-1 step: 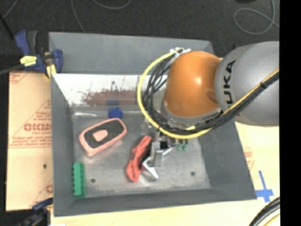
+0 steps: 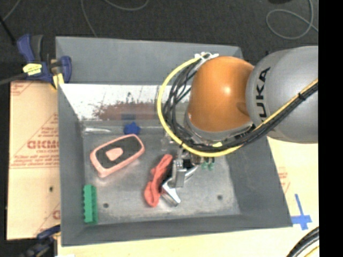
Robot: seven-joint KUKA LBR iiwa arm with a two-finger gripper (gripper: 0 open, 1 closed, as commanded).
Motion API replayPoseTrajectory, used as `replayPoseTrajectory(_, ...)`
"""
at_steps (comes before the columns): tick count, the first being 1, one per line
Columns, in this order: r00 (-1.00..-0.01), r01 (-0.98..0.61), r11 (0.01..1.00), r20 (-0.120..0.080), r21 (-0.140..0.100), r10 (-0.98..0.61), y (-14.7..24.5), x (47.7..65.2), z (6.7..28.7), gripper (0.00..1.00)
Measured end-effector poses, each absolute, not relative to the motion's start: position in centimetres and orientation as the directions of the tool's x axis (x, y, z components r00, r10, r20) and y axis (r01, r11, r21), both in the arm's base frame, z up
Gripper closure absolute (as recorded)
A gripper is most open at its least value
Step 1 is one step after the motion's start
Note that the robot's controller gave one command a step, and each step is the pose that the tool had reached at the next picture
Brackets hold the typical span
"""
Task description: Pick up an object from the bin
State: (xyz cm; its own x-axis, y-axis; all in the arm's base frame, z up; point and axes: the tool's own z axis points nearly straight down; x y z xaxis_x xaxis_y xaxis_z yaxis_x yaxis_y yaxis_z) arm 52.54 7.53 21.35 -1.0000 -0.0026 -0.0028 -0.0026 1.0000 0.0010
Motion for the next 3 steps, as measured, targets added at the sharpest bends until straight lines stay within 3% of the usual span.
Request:
replayPoseTrajectory(1, -0.994, -0.104, 0.995, -0.010, 0.001, -0.104, 6.8, 53.1, 19.0, 0.00)
replayPoseTrajectory(2, -0.945, -0.327, 0.945, -0.006, -0.001, -0.327, 5.6, 53.2, 14.3, 0.00)
replayPoseTrajectory(3, -0.931, -0.366, 0.931, -0.005, -0.001, -0.366, 5.6, 54.3, 13.4, 0.00)
